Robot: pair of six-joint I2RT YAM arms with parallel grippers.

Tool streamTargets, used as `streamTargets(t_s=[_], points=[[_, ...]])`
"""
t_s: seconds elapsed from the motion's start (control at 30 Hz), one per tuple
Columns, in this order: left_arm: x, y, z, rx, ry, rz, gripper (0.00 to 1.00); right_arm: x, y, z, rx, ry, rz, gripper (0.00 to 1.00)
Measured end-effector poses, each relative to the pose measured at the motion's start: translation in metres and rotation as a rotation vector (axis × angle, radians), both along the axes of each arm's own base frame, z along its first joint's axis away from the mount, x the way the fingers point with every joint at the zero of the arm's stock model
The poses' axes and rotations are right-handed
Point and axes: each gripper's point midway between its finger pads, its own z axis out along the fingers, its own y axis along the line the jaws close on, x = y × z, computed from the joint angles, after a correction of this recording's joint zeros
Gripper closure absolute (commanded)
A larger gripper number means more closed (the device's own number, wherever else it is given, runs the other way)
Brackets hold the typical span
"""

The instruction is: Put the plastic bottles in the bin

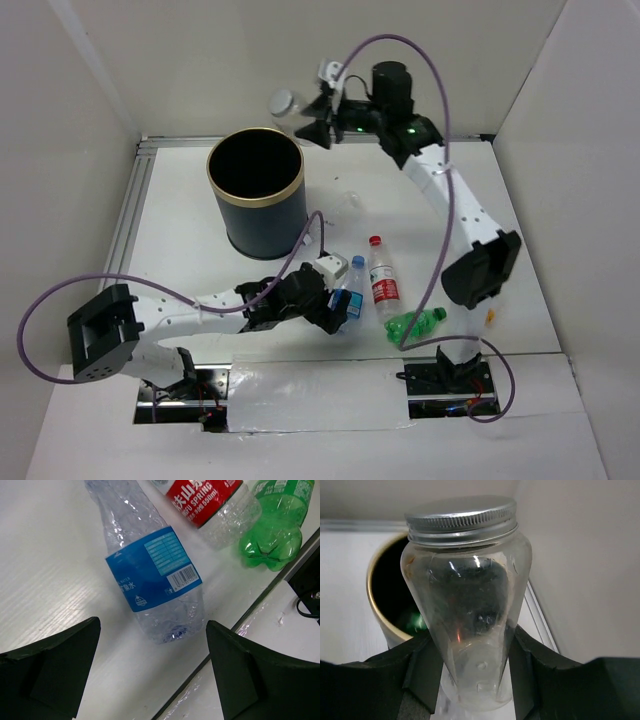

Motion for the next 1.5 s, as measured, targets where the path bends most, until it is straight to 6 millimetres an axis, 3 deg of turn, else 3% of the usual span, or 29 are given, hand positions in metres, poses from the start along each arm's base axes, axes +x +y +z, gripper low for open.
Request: streamTargets(t_s=[0.07, 0.13, 0.2, 0.23, 0.33, 0.43, 0.5, 0.57, 0.67, 0.77, 0.8, 0.83, 0.9, 0.93, 0.97, 1.03, 1.13, 1.2, 1.3, 1.4, 1.43, 1.5], points=[[-0.004, -0.005, -0.008, 0.008, 0.013, -0.012, 0.00, 0.000, 0.043, 0.010, 0.038, -0.010, 0.080, 0.87], [-0.008, -0.007, -0.016, 0.025, 0.025, -0.026, 0.00, 0.004, 0.076, 0.003, 0.055, 0.011, 0.129, 0.73], [-0.010, -0.008, -0.023, 0.040, 0.034, -0.033, 0.00, 0.009, 0.100, -0.018, 0.053, 0.068, 0.149, 0.36], [-0.011, -0.009, -0.026, 0.047, 0.038, -0.037, 0.00, 0.010, 0.110, -0.032, 0.048, 0.107, 0.156, 0.00], [-0.013, -0.011, -0.037, 0.071, 0.048, -0.043, 0.00, 0.018, 0.124, -0.069, 0.022, 0.209, 0.129, 0.00], [-0.011, -0.015, -0.046, 0.097, 0.058, -0.044, 0.00, 0.026, 0.117, -0.080, 0.011, 0.259, 0.073, 0.00], [-0.009, -0.020, -0.053, 0.109, 0.062, -0.046, 0.00, 0.033, 0.099, -0.074, 0.018, 0.262, 0.024, 0.00], [-0.005, -0.028, -0.059, 0.120, 0.067, -0.047, 0.00, 0.038, 0.067, -0.070, 0.017, 0.279, -0.036, 0.00], [0.000, -0.040, -0.071, 0.141, 0.075, -0.052, 0.03, 0.046, -0.011, -0.072, 0.012, 0.314, -0.179, 0.00], [0.008, -0.055, -0.074, 0.140, 0.059, -0.060, 0.27, 0.041, -0.093, -0.095, -0.006, 0.373, -0.334, 0.00], [0.010, -0.060, -0.073, 0.132, 0.050, -0.064, 0.38, 0.034, -0.115, -0.108, -0.015, 0.407, -0.378, 0.00], [0.013, -0.064, -0.072, 0.123, 0.042, -0.066, 0.55, 0.023, -0.135, -0.126, -0.027, 0.448, -0.417, 0.00], [0.017, -0.070, -0.066, 0.103, 0.028, -0.065, 0.71, 0.000, -0.159, -0.156, -0.050, 0.526, -0.458, 0.00], [0.018, -0.070, -0.066, 0.105, 0.023, -0.065, 0.88, -0.013, -0.167, -0.174, -0.063, 0.574, -0.471, 0.00], [0.020, -0.069, -0.066, 0.111, 0.017, -0.061, 0.97, -0.026, -0.175, -0.189, -0.072, 0.616, -0.481, 0.00], [0.024, -0.066, -0.065, 0.124, 0.003, -0.044, 1.00, -0.050, -0.185, -0.213, -0.088, 0.687, -0.491, 0.00], [0.024, -0.051, -0.059, 0.168, -0.007, -0.026, 1.00, -0.075, -0.196, -0.233, -0.107, 0.747, -0.501, 0.00], [0.027, -0.039, -0.040, 0.181, -0.040, -0.006, 1.00, -0.087, -0.201, -0.237, -0.115, 0.753, -0.509, 0.00], [0.039, -0.020, 0.018, 0.131, -0.130, 0.037, 1.00, -0.095, -0.212, -0.235, -0.111, 0.736, -0.539, 0.00], [0.065, 0.003, 0.111, -0.002, -0.271, 0.125, 1.00, -0.098, -0.230, -0.236, -0.103, 0.733, -0.600, 0.00], [0.079, 0.015, 0.151, -0.060, -0.336, 0.176, 1.00, -0.099, -0.237, -0.238, -0.101, 0.743, -0.624, 0.00], [0.100, 0.039, 0.210, -0.147, -0.437, 0.273, 1.00, -0.100, -0.247, -0.242, -0.095, 0.771, -0.663, 0.00]])
